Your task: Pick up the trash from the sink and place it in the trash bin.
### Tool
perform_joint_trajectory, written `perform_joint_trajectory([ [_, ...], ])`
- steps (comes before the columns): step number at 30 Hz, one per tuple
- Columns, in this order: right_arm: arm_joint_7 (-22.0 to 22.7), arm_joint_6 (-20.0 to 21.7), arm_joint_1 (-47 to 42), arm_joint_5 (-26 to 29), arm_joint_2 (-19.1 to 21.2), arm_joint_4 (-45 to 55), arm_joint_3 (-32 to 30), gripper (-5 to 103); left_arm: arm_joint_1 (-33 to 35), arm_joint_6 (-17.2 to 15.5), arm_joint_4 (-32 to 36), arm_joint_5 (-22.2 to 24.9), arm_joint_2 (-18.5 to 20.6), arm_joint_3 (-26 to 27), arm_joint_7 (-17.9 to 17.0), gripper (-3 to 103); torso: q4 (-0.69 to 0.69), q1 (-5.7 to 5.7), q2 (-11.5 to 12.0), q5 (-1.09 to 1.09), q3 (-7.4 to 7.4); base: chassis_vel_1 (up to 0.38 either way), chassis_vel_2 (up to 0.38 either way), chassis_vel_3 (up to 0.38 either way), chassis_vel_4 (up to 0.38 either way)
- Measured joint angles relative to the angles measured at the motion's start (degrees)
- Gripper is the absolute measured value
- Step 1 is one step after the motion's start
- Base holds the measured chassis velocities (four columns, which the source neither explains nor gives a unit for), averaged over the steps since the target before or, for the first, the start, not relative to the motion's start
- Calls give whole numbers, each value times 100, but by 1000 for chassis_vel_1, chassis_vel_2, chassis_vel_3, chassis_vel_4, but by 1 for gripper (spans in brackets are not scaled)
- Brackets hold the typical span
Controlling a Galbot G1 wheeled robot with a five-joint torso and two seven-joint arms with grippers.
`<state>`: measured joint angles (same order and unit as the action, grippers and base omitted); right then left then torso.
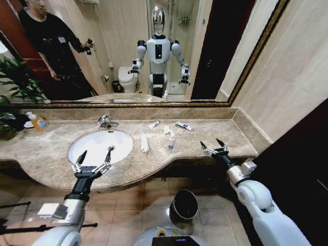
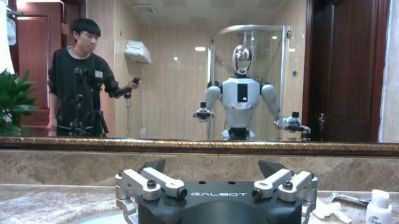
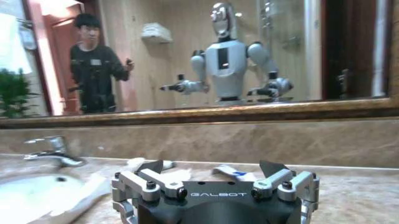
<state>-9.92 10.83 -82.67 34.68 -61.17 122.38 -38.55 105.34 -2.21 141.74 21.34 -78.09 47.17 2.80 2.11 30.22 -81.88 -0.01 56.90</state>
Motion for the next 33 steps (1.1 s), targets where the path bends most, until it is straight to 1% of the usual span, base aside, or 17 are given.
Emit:
perform_joint_trajectory([
  [6, -42, -54, 24, -124, -62, -90, 112, 100, 0, 0, 0, 0, 0, 0, 0, 100, 0, 0, 0, 1, 0, 0, 0, 0, 0],
  [14, 69, -137, 185, -140, -26, -265, 161, 100, 0, 0, 0, 0, 0, 0, 0, 100, 0, 0, 0, 1, 0, 0, 0, 0, 0],
  [16, 81, -477, 246, -280, -37, -411, 176, 100, 0, 0, 0, 0, 0, 0, 0, 100, 0, 0, 0, 0, 0, 0, 0, 0, 0],
  [17, 81, -477, 246, -280, -37, -411, 176, 100, 0, 0, 0, 0, 0, 0, 0, 100, 0, 0, 0, 0, 0, 0, 0, 0, 0],
  [21, 31, -1430, 341, -761, -117, -762, 133, 100, 0, 0, 0, 0, 0, 0, 0, 100, 0, 0, 0, 1, 0, 0, 0, 0, 0],
  [23, 30, -1496, 342, -832, -113, -793, 116, 100, 0, 0, 0, 0, 0, 0, 0, 100, 0, 0, 0, 1, 0, 0, 0, 0, 0],
  [25, 16, -1704, 360, -1224, -80, -932, 23, 100, 0, 0, 0, 0, 0, 0, 0, 100, 0, 0, 0, 1, 0, 0, 0, 0, 0],
  [30, 31, -1752, 405, -1418, -17, -999, 17, 100, 0, 0, 0, 0, 0, 0, 0, 100, 0, 0, 0, 1, 0, 0, 0, 0, 0],
  [32, 35, -1679, 412, -1354, 24, -988, 80, 100, 0, 0, 0, 0, 0, 0, 0, 100, 0, 0, 0, 0, 0, 0, 0, 0, 0],
  [33, 38, -1544, 411, -1311, 44, -944, 125, 100, 0, 0, 0, 0, 0, 0, 0, 100, 0, 0, 0, 1, 1, 0, 0, 0, 0],
])
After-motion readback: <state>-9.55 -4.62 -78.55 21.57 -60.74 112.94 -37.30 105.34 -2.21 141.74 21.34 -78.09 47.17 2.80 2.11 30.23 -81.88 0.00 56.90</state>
